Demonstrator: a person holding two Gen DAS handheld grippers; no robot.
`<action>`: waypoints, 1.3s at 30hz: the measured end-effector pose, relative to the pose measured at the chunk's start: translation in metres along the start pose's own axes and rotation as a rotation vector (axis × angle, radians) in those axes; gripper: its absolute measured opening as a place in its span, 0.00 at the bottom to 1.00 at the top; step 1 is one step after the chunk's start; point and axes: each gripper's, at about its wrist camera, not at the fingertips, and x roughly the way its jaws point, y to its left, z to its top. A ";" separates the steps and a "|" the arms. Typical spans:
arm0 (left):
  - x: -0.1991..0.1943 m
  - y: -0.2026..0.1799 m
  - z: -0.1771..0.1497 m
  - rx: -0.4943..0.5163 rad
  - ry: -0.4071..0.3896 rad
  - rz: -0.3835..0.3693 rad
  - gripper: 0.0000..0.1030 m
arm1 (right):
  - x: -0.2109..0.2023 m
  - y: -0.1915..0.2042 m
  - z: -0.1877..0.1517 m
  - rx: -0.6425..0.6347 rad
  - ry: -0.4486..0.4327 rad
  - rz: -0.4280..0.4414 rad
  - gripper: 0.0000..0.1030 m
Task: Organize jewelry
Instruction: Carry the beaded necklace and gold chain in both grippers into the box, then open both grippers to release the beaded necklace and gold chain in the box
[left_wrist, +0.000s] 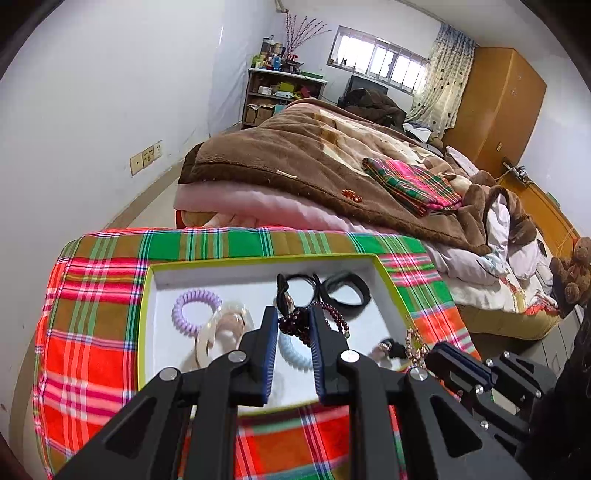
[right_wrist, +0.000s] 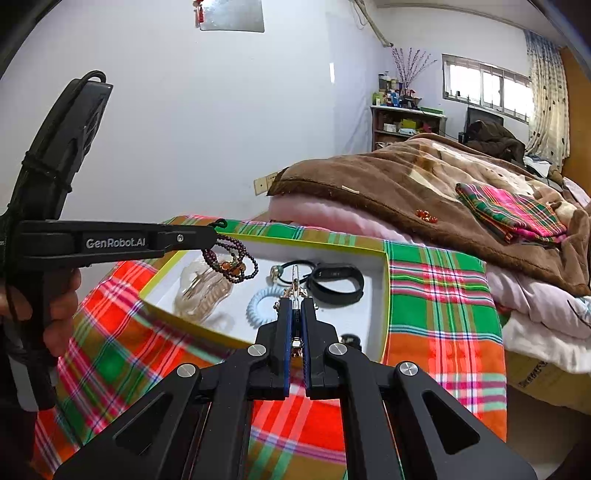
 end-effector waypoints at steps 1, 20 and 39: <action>0.004 0.001 0.002 -0.003 0.005 -0.001 0.17 | 0.003 -0.001 0.002 0.003 0.003 0.000 0.04; 0.075 0.028 0.023 -0.078 0.090 0.050 0.17 | 0.065 -0.013 -0.002 0.043 0.089 -0.019 0.04; 0.092 0.036 0.017 -0.087 0.135 0.077 0.18 | 0.086 -0.013 -0.010 0.026 0.136 -0.051 0.04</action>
